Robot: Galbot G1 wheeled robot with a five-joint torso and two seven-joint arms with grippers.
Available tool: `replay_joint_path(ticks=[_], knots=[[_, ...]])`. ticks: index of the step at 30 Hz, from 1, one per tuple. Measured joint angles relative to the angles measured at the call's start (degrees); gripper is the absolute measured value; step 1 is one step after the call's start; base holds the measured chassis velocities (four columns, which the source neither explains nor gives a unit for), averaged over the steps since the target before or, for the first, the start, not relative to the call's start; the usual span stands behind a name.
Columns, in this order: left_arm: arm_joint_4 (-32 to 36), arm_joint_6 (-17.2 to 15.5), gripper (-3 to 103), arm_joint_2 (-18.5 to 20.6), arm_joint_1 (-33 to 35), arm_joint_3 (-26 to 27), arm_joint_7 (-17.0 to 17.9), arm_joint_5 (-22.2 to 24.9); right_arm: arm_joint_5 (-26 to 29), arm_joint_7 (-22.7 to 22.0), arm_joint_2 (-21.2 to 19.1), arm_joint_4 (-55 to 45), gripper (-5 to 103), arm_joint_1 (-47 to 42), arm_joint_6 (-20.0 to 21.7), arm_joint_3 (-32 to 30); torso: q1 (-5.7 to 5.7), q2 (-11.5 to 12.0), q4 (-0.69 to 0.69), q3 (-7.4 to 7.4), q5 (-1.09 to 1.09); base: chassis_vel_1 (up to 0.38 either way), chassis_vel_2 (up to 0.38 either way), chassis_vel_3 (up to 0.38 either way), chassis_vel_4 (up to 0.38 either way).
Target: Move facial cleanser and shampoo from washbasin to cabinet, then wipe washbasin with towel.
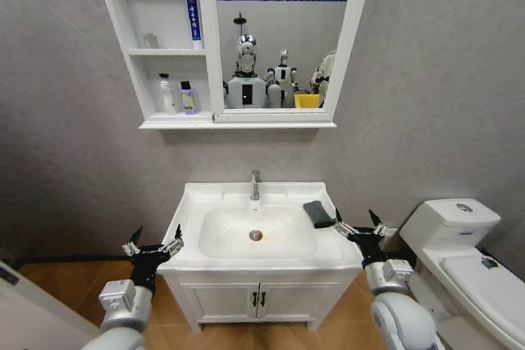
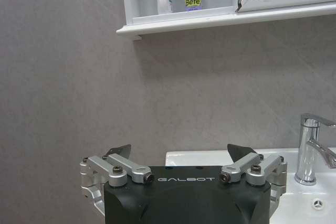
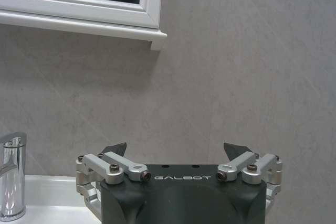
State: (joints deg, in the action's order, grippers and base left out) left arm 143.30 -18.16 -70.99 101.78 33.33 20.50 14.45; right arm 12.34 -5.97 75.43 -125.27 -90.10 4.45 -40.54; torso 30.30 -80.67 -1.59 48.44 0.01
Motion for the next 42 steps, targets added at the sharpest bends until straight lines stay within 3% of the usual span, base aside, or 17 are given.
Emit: replay_joint_path(ticks=[7,12,15,17,18,22,23,26,27,29,33,42], knots=[[0.0,0.0,100,0.0,0.0,0.0,0.0,0.0,-0.6,0.0,0.3,0.1,100,0.1,-0.3,0.6,0.1,0.0,0.03,0.03,0.0,-0.135,0.141,0.155,-0.124],[0.0,0.0,100,0.1,0.0,0.0,0.0,0.1,-0.1,-1.0,-0.3,1.0,100,0.9,1.3,0.7,0.03,0.0,-0.03,0.01,0.0,-0.025,0.029,0.008,-0.002],[0.0,0.0,100,0.0,0.0,0.0,0.0,0.1,1.2,-1.9,-1.0,1.3,100,1.6,4.1,0.5,-0.01,0.0,-0.01,0.0,0.0,0.061,-0.021,-0.059,0.021],[0.0,0.0,100,0.1,0.0,0.0,0.0,0.1,7.6,-4.6,-4.6,2.4,100,4.2,12.0,0.3,-0.03,0.0,0.02,-0.01,0.02,0.06,-0.034,-0.05,0.029],[0.0,0.0,100,0.1,0.0,0.0,0.0,0.1,7.6,-4.6,-4.6,2.4,100,4.2,12.0,0.3,-0.03,0.0,0.02,-0.01,0.02,0.054,-0.034,-0.049,0.019],[-0.1,0.0,100,0.1,0.0,0.0,0.0,0.1,18.3,-8.7,-14.4,5.2,100,10.0,23.8,0.8,0.0,0.0,0.02,0.0,0.01,0.0,0.0,0.0,0.0],[-0.1,0.0,100,0.1,0.0,0.0,0.0,0.1,18.3,-8.7,-14.4,5.2,100,10.0,23.8,0.8,0.0,0.0,0.02,0.0,0.01,0.0,0.0,0.0,0.0],[-0.1,0.0,100,0.1,0.0,0.0,0.0,0.1,25.1,-9.7,-19.3,7.3,100,13.6,31.5,1.9,0.03,0.0,0.01,0.01,0.01,0.0,0.0,0.0,0.0],[-0.1,0.0,100,0.1,0.0,0.0,0.0,0.1,25.1,-9.7,-19.3,7.3,100,13.6,31.5,1.9,0.03,0.0,0.01,0.01,0.01,0.0,0.0,0.0,0.0],[-0.1,0.0,100,0.1,0.0,0.0,0.0,0.1,29.8,-10.8,-21.6,9.3,100,16.5,35.6,3.7,0.03,0.0,0.0,0.01,0.02,0.0,0.0,0.0,0.0],[-0.1,0.0,100,0.1,0.0,0.0,0.0,0.1,33.3,-12.4,-22.7,12.8,100,21.2,38.2,7.5,0.02,0.0,0.0,0.01,0.01,0.0,0.0,0.0,0.0],[-0.1,0.0,100,0.1,0.0,0.0,0.0,0.1,33.6,-15.3,-22.2,19.7,100,29.5,38.4,15.3,0.03,0.0,0.0,0.01,0.0,0.0,0.0,0.0,0.0]])
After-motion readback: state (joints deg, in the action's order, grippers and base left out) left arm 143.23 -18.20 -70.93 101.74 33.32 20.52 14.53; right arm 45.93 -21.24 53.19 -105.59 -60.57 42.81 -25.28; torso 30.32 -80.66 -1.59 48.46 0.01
